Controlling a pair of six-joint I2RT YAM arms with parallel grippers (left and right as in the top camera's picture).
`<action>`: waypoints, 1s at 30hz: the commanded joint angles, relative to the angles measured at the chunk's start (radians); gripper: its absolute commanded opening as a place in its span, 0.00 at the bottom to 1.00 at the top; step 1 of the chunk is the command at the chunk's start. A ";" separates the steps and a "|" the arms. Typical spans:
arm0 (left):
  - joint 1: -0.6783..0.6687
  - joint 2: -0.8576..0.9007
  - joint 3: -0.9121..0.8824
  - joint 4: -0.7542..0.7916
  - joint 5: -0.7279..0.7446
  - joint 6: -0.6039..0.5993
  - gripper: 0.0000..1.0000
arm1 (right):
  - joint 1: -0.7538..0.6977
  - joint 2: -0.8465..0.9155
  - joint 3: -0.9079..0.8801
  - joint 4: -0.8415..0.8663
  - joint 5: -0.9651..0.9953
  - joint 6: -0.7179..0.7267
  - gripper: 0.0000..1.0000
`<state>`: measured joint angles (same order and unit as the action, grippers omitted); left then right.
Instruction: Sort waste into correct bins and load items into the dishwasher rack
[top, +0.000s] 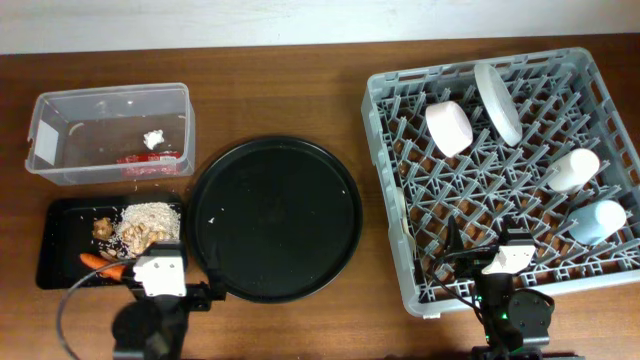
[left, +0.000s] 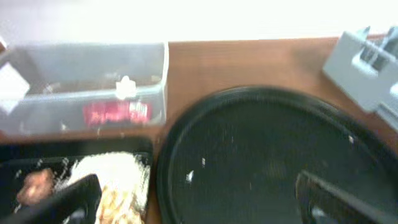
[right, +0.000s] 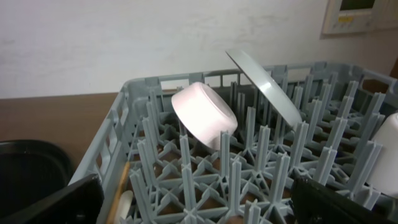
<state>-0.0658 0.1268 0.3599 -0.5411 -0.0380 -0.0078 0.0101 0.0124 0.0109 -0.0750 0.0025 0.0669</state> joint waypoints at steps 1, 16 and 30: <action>0.004 -0.108 -0.157 0.186 0.000 0.001 0.99 | 0.007 -0.005 -0.005 -0.007 0.010 0.000 0.99; 0.005 -0.122 -0.351 0.461 0.075 0.077 0.99 | 0.007 -0.005 -0.005 -0.006 0.010 0.000 0.99; 0.005 -0.121 -0.351 0.461 0.075 0.077 0.99 | 0.007 -0.005 -0.005 -0.006 0.010 0.000 0.99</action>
<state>-0.0658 0.0128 0.0139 -0.0784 0.0189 0.0536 0.0101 0.0128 0.0109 -0.0750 0.0032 0.0673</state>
